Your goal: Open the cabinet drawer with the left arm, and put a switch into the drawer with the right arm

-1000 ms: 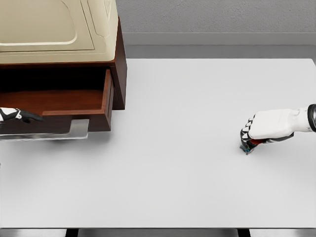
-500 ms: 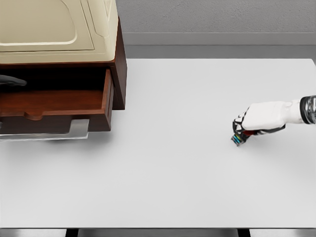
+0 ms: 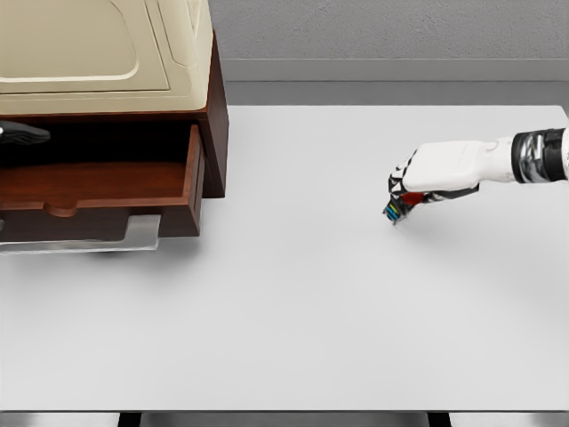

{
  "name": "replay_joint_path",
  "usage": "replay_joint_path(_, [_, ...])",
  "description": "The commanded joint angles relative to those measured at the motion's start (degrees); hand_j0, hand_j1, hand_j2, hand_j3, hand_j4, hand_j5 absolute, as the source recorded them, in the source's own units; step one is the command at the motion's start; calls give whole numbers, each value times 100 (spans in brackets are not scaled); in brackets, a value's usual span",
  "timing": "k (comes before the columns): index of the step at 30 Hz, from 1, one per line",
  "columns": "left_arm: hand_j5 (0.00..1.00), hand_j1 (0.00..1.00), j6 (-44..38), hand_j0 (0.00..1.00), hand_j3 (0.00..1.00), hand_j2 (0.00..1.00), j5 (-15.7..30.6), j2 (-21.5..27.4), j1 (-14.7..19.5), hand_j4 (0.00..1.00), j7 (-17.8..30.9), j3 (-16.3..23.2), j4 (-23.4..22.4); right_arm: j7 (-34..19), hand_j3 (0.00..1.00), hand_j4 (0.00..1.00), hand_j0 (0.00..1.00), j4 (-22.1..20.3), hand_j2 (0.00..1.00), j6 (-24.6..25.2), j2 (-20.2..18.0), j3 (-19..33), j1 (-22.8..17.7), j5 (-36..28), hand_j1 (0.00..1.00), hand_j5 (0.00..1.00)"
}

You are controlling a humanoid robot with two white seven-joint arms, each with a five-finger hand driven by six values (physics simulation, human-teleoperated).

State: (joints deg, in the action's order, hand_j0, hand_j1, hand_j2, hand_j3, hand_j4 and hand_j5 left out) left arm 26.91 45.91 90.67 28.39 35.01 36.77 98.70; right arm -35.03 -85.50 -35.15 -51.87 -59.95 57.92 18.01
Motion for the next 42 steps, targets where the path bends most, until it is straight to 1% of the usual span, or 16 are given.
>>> replay_joint_path(1, [100, 100, -19, 100, 100, 100, 41, 3, 0, 100, -1, -3, 1, 3, 45, 45, 45, 16, 45, 15, 213, 18, 0, -34, 45, 45])
replay_joint_path(4, [100, 100, -19, 100, 100, 100, 50, 3, 0, 100, -1, -3, 1, 3, 44, 44, 44, 16, 44, 15, 424, 10, 105, -34, 44, 44])
replay_joint_path(6, [100, 100, -19, 100, 100, 100, 50, 3, 0, 100, -1, -3, 9, 3, 42, 42, 42, 16, 42, 15, 538, 10, 228, -34, 42, 42])
replay_joint_path(9, [100, 100, -19, 100, 100, 100, 50, 3, 0, 100, -1, -3, 9, 3, 41, 41, 41, 16, 41, 15, 757, 1, 351, -34, 41, 41])
replay_joint_path(14, [100, 100, -19, 100, 100, 100, 50, 3, 0, 100, -1, -3, 18, 3, 40, 40, 40, -2, 40, 15, 1065, -52, 694, -34, 40, 40])
replay_joint_path(16, [100, 100, -19, 100, 100, 100, 50, 3, 0, 100, -1, -3, 18, 3, 40, 40, 40, -2, 40, 15, 1258, -61, 817, -34, 40, 40])
replay_joint_path(20, [100, 100, -10, 100, 100, 100, 50, 12, 0, 100, -1, -3, 18, 3, 41, 41, 41, -2, 41, 15, 1610, -351, 1186, -43, 41, 41])
replay_joint_path(23, [100, 100, -10, 100, 100, 100, 50, 3, 0, 100, -1, -3, 18, 3, 41, 41, 41, -2, 41, 15, 1821, -377, 1362, -87, 41, 41])
replay_joint_path(25, [100, 100, -10, 100, 100, 100, 50, 12, 0, 100, -1, -3, 18, 3, 41, 41, 41, -2, 41, 15, 1962, -588, 1573, -183, 41, 41])
replay_joint_path(26, [100, 100, -10, 100, 100, 100, 50, 12, 0, 100, -1, -3, 18, 3, 41, 41, 41, -2, 41, 15, 2041, -606, 1652, -201, 41, 41])
replay_joint_path(27, [100, 100, -10, 100, 100, 100, 50, 12, 0, 100, -1, -3, 18, 3, 41, 41, 41, -2, 41, 15, 2058, -606, 1661, -236, 41, 41])
replay_joint_path(32, [100, 100, -10, 100, 100, 100, 41, 12, 0, 100, -1, 5, 18, 3, 42, 42, 42, -2, 42, 15, 2261, -641, 1960, -386, 42, 42])
replay_joint_path(36, [100, 100, -10, 100, 100, 100, 41, 12, 0, 100, -1, 5, 18, 3, 42, 42, 42, -2, 42, 15, 2515, -658, 2206, -465, 42, 42])
replay_joint_path(39, [100, 100, -10, 100, 100, 100, 32, 12, 0, 100, -1, -3, 18, 3, 43, 43, 43, 16, 43, 15, 2550, -737, 2540, -649, 43, 43])
replay_joint_path(40, [100, 100, -10, 100, 100, 100, 32, 12, 0, 100, -1, 5, 18, 3, 43, 43, 43, 16, 43, 15, 2638, -781, 2601, -676, 43, 43])
replay_joint_path(42, [100, 100, -1, 100, 100, 100, 32, 12, 0, 100, -1, 5, 18, 3, 43, 43, 43, 24, 43, 15, 2981, -878, 2663, -684, 43, 43])
